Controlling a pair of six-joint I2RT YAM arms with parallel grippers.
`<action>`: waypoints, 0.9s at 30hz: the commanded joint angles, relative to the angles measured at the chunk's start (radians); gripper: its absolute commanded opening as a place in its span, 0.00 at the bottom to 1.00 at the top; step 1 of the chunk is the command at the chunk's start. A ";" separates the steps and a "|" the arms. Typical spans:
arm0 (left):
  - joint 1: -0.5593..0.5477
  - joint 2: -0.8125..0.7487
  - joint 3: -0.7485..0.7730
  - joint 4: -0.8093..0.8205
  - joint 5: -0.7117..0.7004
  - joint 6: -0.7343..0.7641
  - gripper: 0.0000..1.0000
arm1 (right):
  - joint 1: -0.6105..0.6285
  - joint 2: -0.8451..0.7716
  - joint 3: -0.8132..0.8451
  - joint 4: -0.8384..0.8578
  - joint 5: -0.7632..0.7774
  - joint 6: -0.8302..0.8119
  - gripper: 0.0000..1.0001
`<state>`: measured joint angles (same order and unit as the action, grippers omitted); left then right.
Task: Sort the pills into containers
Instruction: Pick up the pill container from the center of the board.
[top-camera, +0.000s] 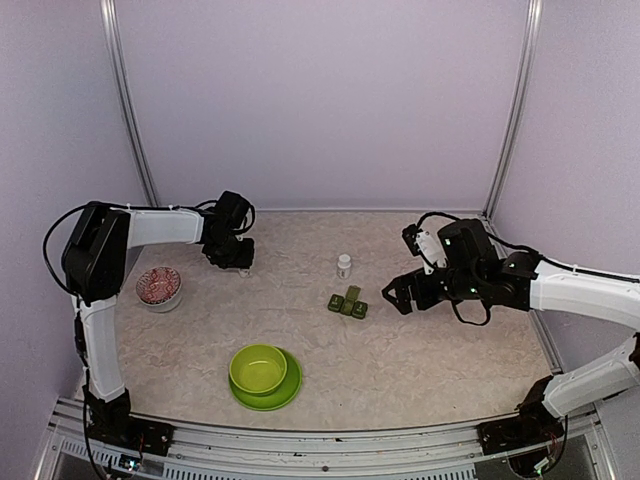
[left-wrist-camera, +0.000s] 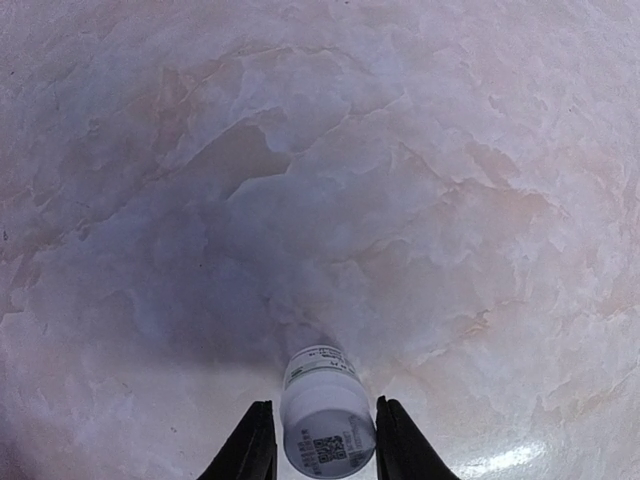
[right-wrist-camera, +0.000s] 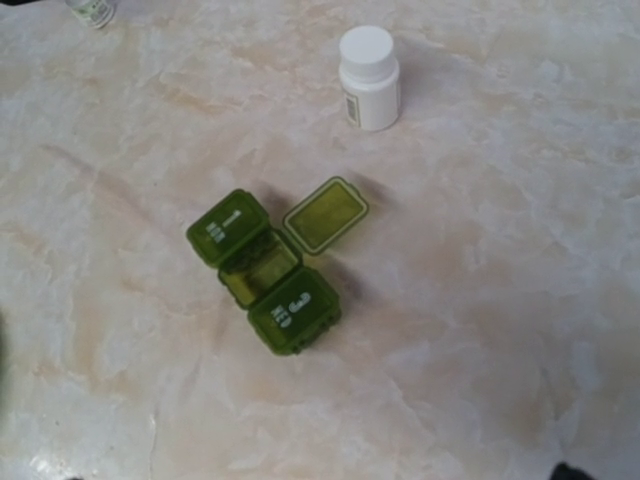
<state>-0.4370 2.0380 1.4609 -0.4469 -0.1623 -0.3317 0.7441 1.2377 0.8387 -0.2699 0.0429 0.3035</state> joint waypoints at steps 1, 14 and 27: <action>0.008 0.023 0.001 0.014 0.014 0.009 0.32 | -0.002 0.008 0.014 0.023 -0.006 -0.007 0.99; -0.005 -0.023 -0.008 0.031 0.095 0.014 0.12 | -0.002 0.002 0.014 0.024 -0.010 -0.030 0.99; -0.150 -0.156 -0.004 0.132 0.418 0.068 0.10 | 0.000 -0.150 -0.037 0.174 -0.305 -0.152 0.99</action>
<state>-0.5426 1.9423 1.4445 -0.3729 0.1364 -0.2829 0.7441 1.1576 0.8326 -0.2039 -0.1055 0.1947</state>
